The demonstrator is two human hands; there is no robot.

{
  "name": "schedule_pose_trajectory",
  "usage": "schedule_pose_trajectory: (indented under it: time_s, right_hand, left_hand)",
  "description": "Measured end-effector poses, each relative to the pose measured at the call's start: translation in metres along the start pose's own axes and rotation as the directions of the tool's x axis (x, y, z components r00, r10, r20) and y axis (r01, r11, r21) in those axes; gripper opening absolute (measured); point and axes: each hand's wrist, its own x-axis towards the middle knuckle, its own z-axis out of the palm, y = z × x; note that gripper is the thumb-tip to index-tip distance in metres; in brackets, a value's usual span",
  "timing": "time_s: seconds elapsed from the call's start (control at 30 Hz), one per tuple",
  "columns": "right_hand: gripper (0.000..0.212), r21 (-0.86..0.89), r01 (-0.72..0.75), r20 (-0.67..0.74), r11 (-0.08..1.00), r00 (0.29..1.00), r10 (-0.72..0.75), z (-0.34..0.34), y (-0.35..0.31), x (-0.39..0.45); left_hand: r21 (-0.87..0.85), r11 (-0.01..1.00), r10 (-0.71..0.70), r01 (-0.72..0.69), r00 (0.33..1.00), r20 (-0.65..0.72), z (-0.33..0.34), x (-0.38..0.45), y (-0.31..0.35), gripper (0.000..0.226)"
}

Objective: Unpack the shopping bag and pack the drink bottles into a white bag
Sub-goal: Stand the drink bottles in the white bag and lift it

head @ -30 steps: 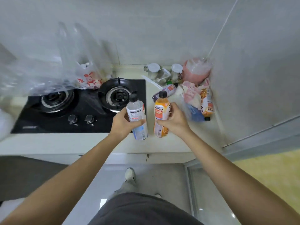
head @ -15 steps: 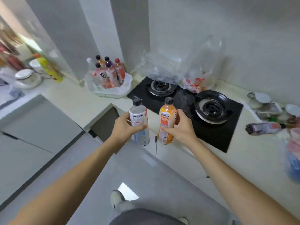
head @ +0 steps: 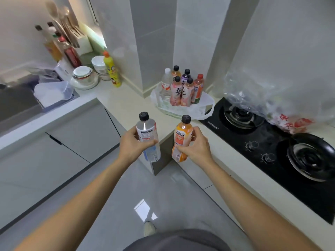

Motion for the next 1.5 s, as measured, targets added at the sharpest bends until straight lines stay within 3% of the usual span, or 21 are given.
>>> schedule_pose_trajectory:
  time_s: [0.17,0.47,0.63,0.77,1.17,1.37,1.5]
  right_hand:
    - [0.063,-0.025,-0.007,-0.054,1.000,0.999,0.005,0.016,-0.010,0.062]
    - [0.072,0.015,0.029,-0.274,0.999,0.961,-0.024,0.011,-0.017,0.219]
    - [0.083,0.050,-0.016,-0.283,0.999,0.959,0.029,0.017,0.002,0.273]
    - [0.083,0.094,-0.014,-0.260,0.995,0.965,0.038,0.033,0.017,0.290]
    - [0.073,0.097,-0.090,-0.245,0.991,0.963,0.111,0.097,0.008,0.307]
    - [0.066,0.030,-0.101,-0.242,0.994,0.965,0.105,0.111,-0.006,0.310]
    - [0.069,0.029,-0.113,-0.269,0.993,0.956,0.117,0.120,-0.011,0.307]
  left_hand:
    - [-0.005,1.000,0.020,-0.020,1.000,-0.021,-0.011,0.065,0.001,0.049]
    - [0.073,0.994,0.077,-0.078,0.997,0.017,0.018,0.220,0.032,0.053]
    - [0.136,0.986,0.090,-0.095,0.995,0.042,0.051,0.289,0.038,0.059]
    - [0.134,0.989,0.048,-0.057,0.997,0.068,0.074,0.318,0.024,0.071]
    - [0.216,0.971,0.054,-0.106,0.970,0.237,0.077,0.359,0.003,0.060]
    - [0.305,0.941,0.055,-0.144,0.958,0.282,0.066,0.372,0.006,0.080]
    - [0.355,0.920,0.049,-0.166,0.948,0.315,0.056,0.379,-0.003,0.071]
